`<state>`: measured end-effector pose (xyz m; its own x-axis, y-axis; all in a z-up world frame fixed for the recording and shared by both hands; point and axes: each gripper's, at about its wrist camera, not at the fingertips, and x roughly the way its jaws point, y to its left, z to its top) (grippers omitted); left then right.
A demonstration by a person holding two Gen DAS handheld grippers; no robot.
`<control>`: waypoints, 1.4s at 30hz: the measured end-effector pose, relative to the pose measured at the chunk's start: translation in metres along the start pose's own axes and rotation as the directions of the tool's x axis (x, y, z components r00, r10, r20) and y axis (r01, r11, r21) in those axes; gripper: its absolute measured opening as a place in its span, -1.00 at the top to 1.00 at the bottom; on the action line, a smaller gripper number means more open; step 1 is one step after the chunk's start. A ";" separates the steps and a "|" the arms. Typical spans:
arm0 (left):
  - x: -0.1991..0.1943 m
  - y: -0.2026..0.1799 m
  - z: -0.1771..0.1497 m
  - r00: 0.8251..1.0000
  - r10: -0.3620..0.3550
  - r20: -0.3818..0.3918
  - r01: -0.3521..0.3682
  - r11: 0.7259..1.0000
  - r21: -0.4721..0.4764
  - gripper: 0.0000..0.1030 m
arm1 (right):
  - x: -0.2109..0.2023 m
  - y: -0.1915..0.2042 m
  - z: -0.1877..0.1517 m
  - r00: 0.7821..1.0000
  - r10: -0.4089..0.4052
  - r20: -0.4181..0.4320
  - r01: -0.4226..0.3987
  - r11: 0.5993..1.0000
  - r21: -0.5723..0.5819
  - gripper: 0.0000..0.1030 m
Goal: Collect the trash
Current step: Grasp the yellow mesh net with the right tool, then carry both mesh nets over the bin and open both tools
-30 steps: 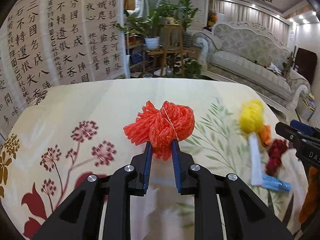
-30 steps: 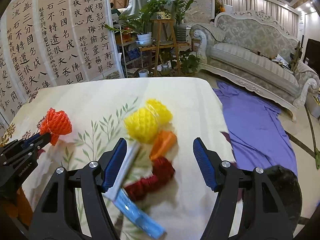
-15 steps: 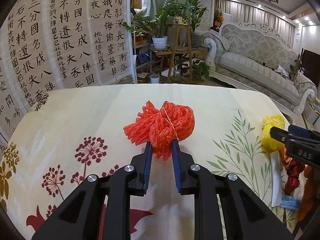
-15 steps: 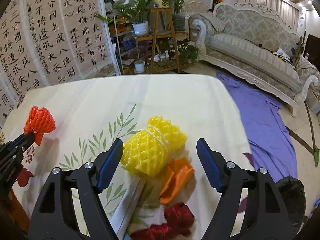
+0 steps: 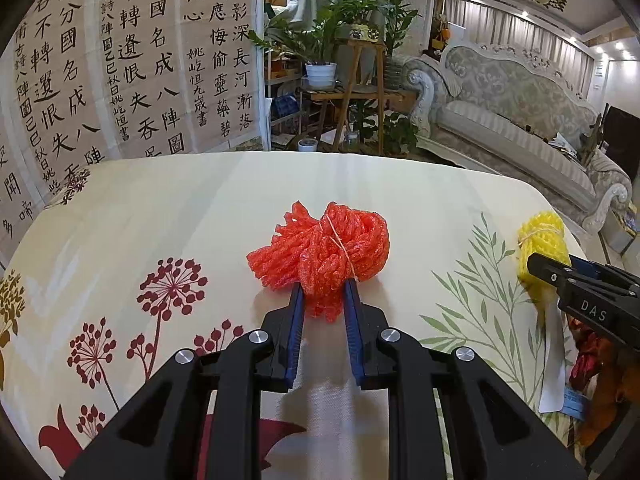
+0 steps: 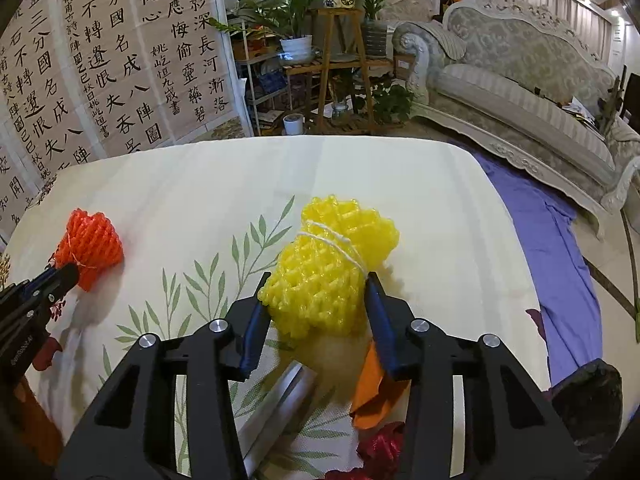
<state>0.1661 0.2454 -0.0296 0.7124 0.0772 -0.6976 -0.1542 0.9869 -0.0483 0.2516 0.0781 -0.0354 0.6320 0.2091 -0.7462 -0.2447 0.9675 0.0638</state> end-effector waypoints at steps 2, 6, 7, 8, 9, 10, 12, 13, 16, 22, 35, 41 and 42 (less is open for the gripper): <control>0.000 0.001 0.001 1.000 -0.002 0.001 0.002 1.000 -0.002 0.60 | -0.006 -0.002 0.000 1.000 0.004 0.019 -0.004 1.000 0.004 0.18; -0.004 0.002 0.001 1.000 0.000 0.020 0.000 1.000 -0.002 0.60 | -0.023 -0.004 0.002 0.998 0.014 0.061 -0.015 1.000 0.011 0.19; -0.006 0.001 0.001 1.000 0.000 0.026 0.000 1.000 0.001 0.60 | -0.030 -0.006 0.003 0.997 0.017 0.075 -0.018 1.000 0.013 0.19; -0.009 0.000 0.000 1.000 -0.001 0.030 0.000 1.000 0.004 0.60 | -0.036 -0.006 0.003 0.996 0.019 0.084 -0.020 1.000 0.015 0.19; -0.011 -0.001 -0.001 0.999 -0.002 0.032 0.002 1.000 0.005 0.60 | -0.044 -0.008 0.002 0.995 0.020 0.096 -0.022 1.000 0.015 0.19; -0.014 -0.002 -0.002 0.999 -0.005 0.035 0.005 1.000 0.006 0.60 | -0.050 -0.010 0.001 0.994 0.021 0.105 -0.023 1.000 0.015 0.19; -0.022 -0.005 -0.005 0.999 -0.011 0.045 0.010 1.000 0.008 0.60 | -0.064 -0.014 -0.004 0.993 0.018 0.119 -0.020 1.000 0.017 0.19; -0.029 -0.007 -0.007 0.998 -0.014 0.053 0.014 1.000 0.010 0.60 | -0.069 -0.017 -0.006 0.992 0.017 0.122 -0.019 1.000 0.017 0.19; -0.045 -0.011 -0.011 0.997 -0.032 0.070 0.031 0.999 0.009 0.60 | -0.089 -0.025 -0.022 0.991 -0.001 0.130 -0.001 1.000 0.012 0.19; -0.079 -0.031 -0.029 0.993 -0.084 0.084 0.082 0.996 0.026 0.60 | -0.122 -0.042 -0.063 0.993 -0.032 0.112 0.029 0.999 0.033 0.19; -0.134 -0.103 -0.079 0.973 -0.221 0.064 0.213 0.971 0.112 0.60 | -0.178 -0.090 -0.150 0.988 -0.137 0.065 0.131 0.986 0.099 0.18; -0.144 -0.147 -0.100 0.959 -0.283 0.032 0.274 0.947 0.168 0.60 | -0.194 -0.124 -0.180 0.982 -0.184 0.049 0.175 0.973 0.152 0.18; -0.145 -0.152 -0.101 0.956 -0.291 0.030 0.281 0.943 0.177 0.60 | -0.196 -0.129 -0.183 0.981 -0.190 0.047 0.180 0.971 0.160 0.18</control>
<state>0.0169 0.0702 0.0063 0.7465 -0.2087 -0.6319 0.1757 0.9777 -0.1154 0.0248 -0.1138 -0.0190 0.7010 0.0283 -0.7126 -0.0059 0.9994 0.0339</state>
